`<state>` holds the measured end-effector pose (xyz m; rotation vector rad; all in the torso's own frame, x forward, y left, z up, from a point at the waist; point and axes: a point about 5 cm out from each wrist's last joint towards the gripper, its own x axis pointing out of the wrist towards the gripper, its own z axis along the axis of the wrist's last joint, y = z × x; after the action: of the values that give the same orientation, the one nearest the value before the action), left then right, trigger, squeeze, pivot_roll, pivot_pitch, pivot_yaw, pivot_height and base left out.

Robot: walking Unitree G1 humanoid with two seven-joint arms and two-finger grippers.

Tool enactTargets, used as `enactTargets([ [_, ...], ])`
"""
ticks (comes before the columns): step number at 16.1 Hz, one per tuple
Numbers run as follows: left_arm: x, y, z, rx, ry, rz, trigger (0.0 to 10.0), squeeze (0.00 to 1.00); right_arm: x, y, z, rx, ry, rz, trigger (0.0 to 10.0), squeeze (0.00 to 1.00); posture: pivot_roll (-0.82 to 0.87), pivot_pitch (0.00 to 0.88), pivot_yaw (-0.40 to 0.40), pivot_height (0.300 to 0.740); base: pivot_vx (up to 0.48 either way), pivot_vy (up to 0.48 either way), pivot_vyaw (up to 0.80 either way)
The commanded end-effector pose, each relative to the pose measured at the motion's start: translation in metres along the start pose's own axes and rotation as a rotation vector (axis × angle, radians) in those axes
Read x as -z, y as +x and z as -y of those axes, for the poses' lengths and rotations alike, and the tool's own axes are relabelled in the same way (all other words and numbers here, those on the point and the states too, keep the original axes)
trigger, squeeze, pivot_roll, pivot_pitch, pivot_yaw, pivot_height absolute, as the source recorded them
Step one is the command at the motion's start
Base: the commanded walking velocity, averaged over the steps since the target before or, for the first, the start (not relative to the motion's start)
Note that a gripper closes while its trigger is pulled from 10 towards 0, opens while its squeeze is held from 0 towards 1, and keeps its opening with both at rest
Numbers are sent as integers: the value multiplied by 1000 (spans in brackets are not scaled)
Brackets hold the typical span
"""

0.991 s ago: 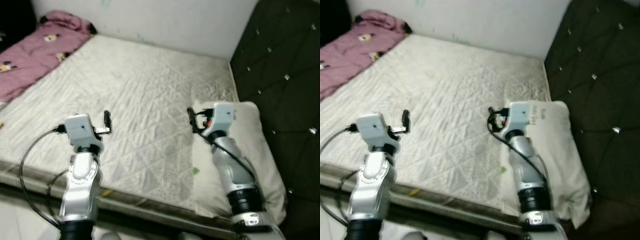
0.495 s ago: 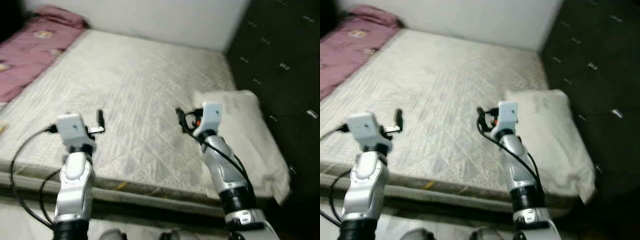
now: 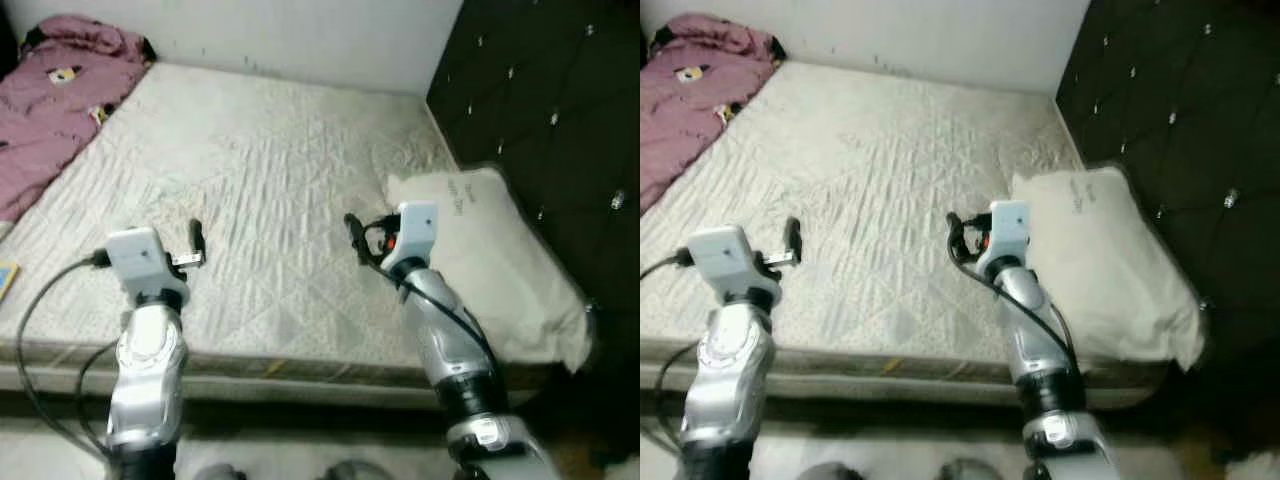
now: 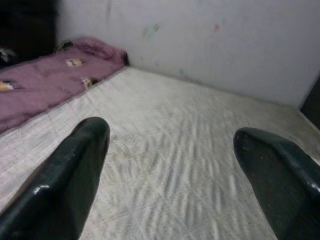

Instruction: Clean up the room

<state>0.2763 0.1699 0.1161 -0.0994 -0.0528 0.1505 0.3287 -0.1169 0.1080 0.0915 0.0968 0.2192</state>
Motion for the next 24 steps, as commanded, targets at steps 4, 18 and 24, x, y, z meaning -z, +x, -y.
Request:
enactTargets([
  [4,-3,1,-3,-3,7,10,10000,0,-1,1,2,14,14,-3,10000,0,-24,0,-87,740,0,478,0],
  [18,-8,-3,2,86,-28,52,10000,0,-1,2,2,12,11,-10,10000,0,-23,0,-90,740,53,34,-133],
  [24,-8,-2,1,86,-23,50,10000,0,-1,3,1,9,7,-9,10000,0,-19,0,-90,740,255,0,0],
])
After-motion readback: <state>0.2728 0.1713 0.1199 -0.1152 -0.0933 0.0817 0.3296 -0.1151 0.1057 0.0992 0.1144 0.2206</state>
